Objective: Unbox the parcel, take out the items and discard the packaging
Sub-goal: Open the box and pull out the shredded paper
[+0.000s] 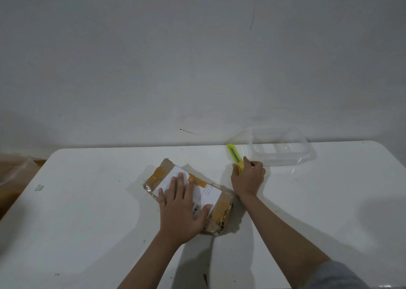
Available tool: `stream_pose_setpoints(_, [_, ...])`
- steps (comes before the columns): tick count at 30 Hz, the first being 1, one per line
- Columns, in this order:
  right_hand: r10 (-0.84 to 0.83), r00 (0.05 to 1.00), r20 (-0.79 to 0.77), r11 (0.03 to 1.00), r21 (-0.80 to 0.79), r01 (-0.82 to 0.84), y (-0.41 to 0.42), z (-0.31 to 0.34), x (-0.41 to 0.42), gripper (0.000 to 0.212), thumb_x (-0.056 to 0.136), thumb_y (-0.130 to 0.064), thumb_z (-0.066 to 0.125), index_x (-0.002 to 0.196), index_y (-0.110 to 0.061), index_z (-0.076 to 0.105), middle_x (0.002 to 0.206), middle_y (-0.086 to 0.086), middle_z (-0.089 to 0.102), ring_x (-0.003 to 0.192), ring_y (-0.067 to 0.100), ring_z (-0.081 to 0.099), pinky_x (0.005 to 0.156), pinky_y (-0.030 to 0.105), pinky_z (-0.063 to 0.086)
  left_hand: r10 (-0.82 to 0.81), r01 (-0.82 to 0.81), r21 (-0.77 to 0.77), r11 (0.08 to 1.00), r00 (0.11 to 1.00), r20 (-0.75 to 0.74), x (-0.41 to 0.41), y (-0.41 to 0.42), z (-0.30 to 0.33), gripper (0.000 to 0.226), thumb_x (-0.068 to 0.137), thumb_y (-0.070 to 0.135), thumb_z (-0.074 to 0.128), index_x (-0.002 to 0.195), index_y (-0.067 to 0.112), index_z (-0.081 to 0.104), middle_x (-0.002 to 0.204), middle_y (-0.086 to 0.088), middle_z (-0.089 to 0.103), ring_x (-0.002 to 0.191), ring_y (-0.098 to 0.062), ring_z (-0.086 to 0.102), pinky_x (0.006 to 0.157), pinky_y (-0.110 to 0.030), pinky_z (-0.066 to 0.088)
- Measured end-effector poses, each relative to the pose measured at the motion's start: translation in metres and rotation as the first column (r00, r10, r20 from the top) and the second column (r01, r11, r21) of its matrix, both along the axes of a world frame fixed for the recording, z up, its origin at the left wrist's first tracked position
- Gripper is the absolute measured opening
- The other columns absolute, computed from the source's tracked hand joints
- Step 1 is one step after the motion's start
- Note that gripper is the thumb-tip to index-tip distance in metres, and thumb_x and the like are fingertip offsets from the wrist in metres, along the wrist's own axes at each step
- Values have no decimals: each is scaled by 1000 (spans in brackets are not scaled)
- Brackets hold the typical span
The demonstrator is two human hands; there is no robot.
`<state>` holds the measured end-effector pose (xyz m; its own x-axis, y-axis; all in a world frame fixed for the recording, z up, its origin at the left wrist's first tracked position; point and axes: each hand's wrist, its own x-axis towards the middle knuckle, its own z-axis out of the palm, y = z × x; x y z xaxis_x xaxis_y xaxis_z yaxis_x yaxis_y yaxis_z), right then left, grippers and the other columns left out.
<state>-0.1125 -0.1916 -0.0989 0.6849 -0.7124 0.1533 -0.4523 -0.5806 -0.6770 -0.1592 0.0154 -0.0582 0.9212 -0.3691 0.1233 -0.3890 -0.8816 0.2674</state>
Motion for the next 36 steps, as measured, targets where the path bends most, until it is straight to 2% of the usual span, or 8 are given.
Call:
stream_pose_setpoints(5, [242, 906, 348, 929, 186, -319, 10, 28, -26, 18, 87, -10, 61, 103, -12, 70, 90, 0, 63, 82, 11, 61, 70, 18, 46, -2, 2, -34, 999, 1000, 3, 0, 1, 0, 84, 79, 73, 29, 143, 19, 38, 156, -8, 21, 145, -30, 15, 111, -52, 4])
stream_pose_setpoints(10, [619, 765, 175, 690, 344, -637, 27, 60, -50, 10, 84, -13, 66, 89, -19, 72, 91, -6, 69, 79, 0, 61, 63, 7, 44, -9, 12, 32, 999, 995, -95, 3, 2, 11, 95, 70, 78, 12, 149, 24, 20, 160, -5, 0, 147, -25, -6, 115, -49, -3])
stream_pose_setpoints(19, [527, 839, 133, 765, 356, -537, 53, 53, -80, 20, 80, -16, 70, 99, -20, 68, 93, 0, 60, 68, 2, 57, 61, 6, 43, -280, 343, 127, 931, 891, -357, 45, 29, 44, 102, 63, 88, 32, 148, 37, 10, 158, 5, -15, 145, -20, -15, 113, -53, -10])
stream_pose_setpoints(23, [463, 869, 173, 745, 455, -487, 79, 48, -105, 18, 77, -19, 75, 93, -23, 68, 86, -2, 66, 67, 7, 60, 62, 13, 47, -293, 355, 104, 929, 878, -380, 51, 32, 51, 76, 86, 37, 63, 148, 31, 19, 159, 5, -6, 146, -13, -10, 115, -46, -11])
stream_pose_setpoints(27, [430, 882, 194, 767, 436, -470, 78, 57, -92, 6, 81, -19, 70, 85, -21, 70, 79, -6, 69, 67, 1, 60, 61, 8, 43, -204, 230, 51, 972, 931, -303, 33, 32, 44, 57, 94, 26, 50, 146, 27, 27, 160, 2, 5, 147, -15, -1, 116, -43, -6])
stream_pose_setpoints(30, [390, 881, 267, 816, 344, -465, 70, 68, -53, 18, 82, -15, 67, 100, -17, 67, 100, 0, 65, 92, 13, 61, 81, 21, 47, -167, 170, -9, 985, 955, -246, 16, 28, 31, 52, 96, 40, 40, 143, 23, 30, 160, -2, 5, 147, -19, 0, 117, -45, 2])
stream_pose_setpoints(33, [534, 831, 160, 813, 172, -556, 62, 71, -7, 42, 83, -15, 64, 125, -15, 58, 131, 6, 53, 124, 21, 46, 106, 36, 37, -156, 157, -6, 988, 969, -191, 8, 27, 20, 70, 87, 61, 25, 145, 21, 24, 160, -1, 3, 147, -19, -1, 117, -42, 0])
stream_pose_setpoints(36, [618, 786, 2, 769, 202, -606, 55, 67, 15, 54, 86, -22, 62, 137, -20, 45, 146, 5, 39, 129, 18, 40, 109, 35, 34, -176, 173, -35, 984, 973, -148, 11, 34, 16, 84, 76, 68, 13, 146, 23, 24, 160, 1, 5, 147, -17, 2, 117, -38, 2])
